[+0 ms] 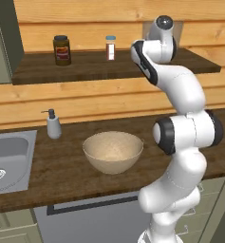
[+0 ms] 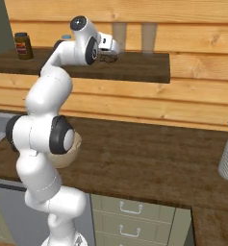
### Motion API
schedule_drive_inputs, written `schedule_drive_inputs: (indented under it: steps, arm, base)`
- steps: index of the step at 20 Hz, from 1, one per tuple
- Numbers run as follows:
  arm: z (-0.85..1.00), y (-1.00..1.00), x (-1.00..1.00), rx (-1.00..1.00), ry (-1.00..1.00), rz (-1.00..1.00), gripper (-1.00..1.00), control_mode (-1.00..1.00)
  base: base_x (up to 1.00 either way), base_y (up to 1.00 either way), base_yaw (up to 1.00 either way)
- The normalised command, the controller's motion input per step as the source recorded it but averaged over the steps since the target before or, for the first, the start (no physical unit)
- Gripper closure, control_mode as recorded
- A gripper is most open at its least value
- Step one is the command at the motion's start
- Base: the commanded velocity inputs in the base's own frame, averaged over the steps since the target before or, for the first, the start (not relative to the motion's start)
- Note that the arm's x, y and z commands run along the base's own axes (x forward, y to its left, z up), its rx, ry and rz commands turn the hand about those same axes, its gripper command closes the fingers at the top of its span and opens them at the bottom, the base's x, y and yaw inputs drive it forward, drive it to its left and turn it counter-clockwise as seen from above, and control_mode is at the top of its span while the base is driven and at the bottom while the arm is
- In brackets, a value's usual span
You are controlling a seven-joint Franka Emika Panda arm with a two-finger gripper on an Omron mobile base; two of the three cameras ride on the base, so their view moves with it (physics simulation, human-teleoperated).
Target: Open the cabinet, pick up the bread from the cabinet and place it in the basket. Then move the basket to the dining counter.
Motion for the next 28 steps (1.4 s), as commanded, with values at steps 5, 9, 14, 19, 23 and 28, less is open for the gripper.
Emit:
schedule_drive_inputs:
  steps: [5, 9, 14, 19, 23, 28]
  arm:
    - [-0.06, -0.02, 0.40, 0.00, 0.00, 0.00, -1.00, -1.00]
    - [-0.08, -0.09, 0.37, 0.00, 0.00, 0.00, -1.00, -1.00]
    - [-0.11, -0.12, 0.39, 0.00, 0.00, 0.00, -1.00, -1.00]
    - [-0.12, -0.01, 0.15, 0.00, 0.00, 0.00, 1.00, -1.00]
    - [-0.02, 0.00, -0.17, 0.00, -0.01, 0.00, 1.00, -1.00]
    - [-0.17, 0.20, -0.92, -0.01, -0.10, 0.02, 1.00, -1.00]
  base:
    - [0.00, 0.00, 0.00]
    - [0.00, 0.00, 0.00]
    - [0.00, 0.00, 0.00]
    - [0.00, 0.00, 0.00]
    - [0.00, 0.00, 0.00]
    - [0.00, 0.00, 0.00]
